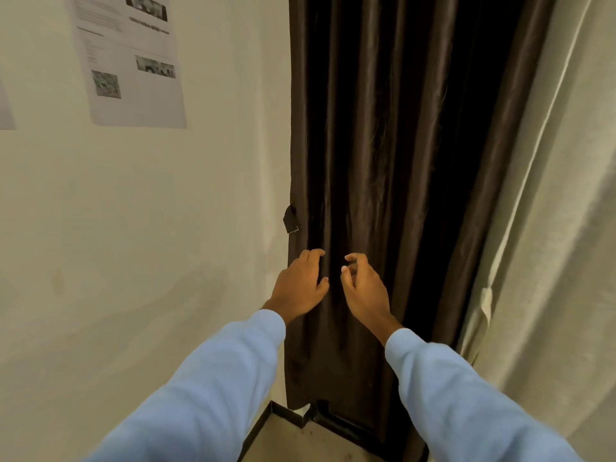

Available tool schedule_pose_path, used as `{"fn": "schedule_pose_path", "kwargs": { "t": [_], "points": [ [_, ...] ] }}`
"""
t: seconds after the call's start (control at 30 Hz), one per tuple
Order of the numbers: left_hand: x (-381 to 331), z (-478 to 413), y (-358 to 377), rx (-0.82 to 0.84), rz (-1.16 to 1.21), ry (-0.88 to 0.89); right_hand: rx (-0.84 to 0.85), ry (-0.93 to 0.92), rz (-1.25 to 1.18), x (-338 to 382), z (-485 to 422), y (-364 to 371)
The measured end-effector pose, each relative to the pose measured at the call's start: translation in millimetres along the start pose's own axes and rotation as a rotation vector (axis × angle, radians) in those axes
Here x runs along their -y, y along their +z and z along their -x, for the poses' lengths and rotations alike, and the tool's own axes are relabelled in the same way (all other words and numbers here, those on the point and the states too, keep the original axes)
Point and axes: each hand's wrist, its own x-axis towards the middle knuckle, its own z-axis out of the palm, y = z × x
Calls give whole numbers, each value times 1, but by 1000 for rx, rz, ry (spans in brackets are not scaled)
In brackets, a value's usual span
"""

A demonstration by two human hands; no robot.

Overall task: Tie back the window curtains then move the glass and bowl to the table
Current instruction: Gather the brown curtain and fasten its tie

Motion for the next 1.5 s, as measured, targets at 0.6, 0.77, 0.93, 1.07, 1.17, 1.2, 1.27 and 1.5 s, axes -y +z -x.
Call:
{"fn": "schedule_pose_path", "kwargs": {
  "t": [0.6,0.77,0.93,1.07,1.17,1.2,1.27,1.5],
  "points": [
    [93,-218,146,-203,310,-232,-468,125,0,-107,-220,101],
    [120,-256,151,-568,180,-198,-560,182,22,-116,-259,123],
    [145,-279,162,-518,526,-274,-675,249,-36,-123,-279,138],
    [159,-289,174,-519,460,-224,-695,291,-183,-128,-278,136],
    [160,-292,182,-453,486,-67,-694,295,-281,-124,-271,133],
    [157,-293,185,-429,497,-43,-712,280,-316,-122,-266,132],
    [150,-292,184,-400,528,14,-779,239,-376,-116,-256,137],
    [141,-278,187,-188,749,167,-742,131,-337,-101,-224,164]
  ]
}}
